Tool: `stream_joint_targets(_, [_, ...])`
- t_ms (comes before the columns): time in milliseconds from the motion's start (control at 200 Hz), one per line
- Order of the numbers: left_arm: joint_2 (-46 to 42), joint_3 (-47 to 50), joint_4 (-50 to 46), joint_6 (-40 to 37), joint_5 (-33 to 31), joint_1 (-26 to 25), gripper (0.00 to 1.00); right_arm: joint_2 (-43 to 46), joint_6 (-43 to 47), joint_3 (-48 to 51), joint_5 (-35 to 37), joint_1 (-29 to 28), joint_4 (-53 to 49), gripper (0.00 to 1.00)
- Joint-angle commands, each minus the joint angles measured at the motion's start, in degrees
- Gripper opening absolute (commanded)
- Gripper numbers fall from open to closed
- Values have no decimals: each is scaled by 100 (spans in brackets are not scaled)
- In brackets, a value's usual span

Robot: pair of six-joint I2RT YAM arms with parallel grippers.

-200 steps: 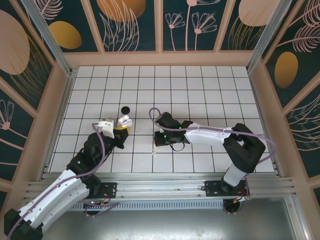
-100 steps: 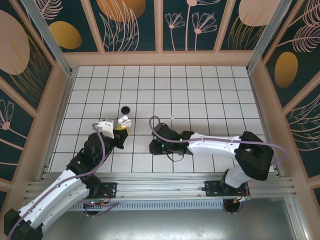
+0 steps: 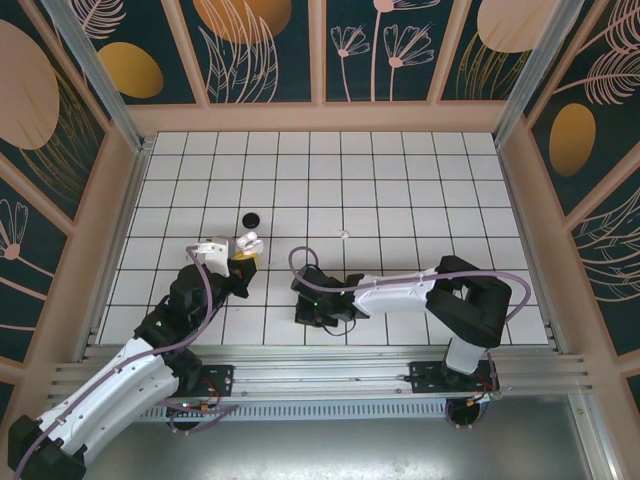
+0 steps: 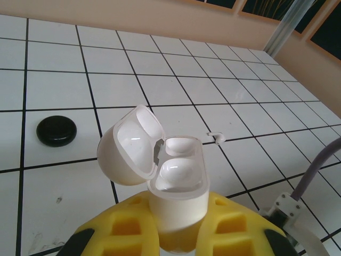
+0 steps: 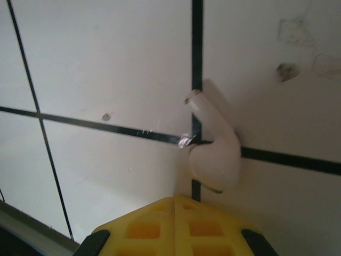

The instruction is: Insert wireless bluetooth earbuds into charging case

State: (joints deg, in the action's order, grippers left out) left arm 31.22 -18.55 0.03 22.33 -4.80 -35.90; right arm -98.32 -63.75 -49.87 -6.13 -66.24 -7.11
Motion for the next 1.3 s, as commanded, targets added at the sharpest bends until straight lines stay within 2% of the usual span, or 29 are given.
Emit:
stream_joint_targets(0, [-21, -45, 258, -36, 95, 39, 0, 31, -48, 46, 80, 229, -72, 4])
stream_joint_targets(255, [19, 102, 475, 59, 126, 36, 0, 168, 668, -38, 158, 991, -405, 3])
stream_joint_targets(490, [69, 123, 530, 84, 206, 34, 0, -430, 1790, -1053, 401, 1569, -1140, 2])
stream_joint_targets(666, [-17, 126, 455, 100, 208, 39, 0, -640, 2236, -1830, 675, 1656, -1744, 1])
stream_joint_targets(756, [-58, 140, 410, 110, 207, 39, 0, -354, 1987, -1764, 675, 1594, -1883, 2])
stream_joint_targets(801, [-72, 143, 409, 106, 217, 38, 0, -132, 1739, -1618, 793, 1524, -1903, 5])
stream_joint_targets(911, [4, 160, 489, 75, 275, 37, 0, 343, 887, -1142, 820, 1228, -1716, 31])
stream_joint_targets(971, [93, 150, 584, 61, 323, 37, 0, 446, 457, -950, 787, 1036, -1502, 38])
stream_joint_targets(1081, [344, 117, 809, -27, 464, 33, 0, 236, -139, -875, 807, 752, -1255, 40])
stream_joint_targets(1296, [629, -17, 858, -206, 724, 33, 0, -127, -824, -893, 920, 667, -1079, 38])
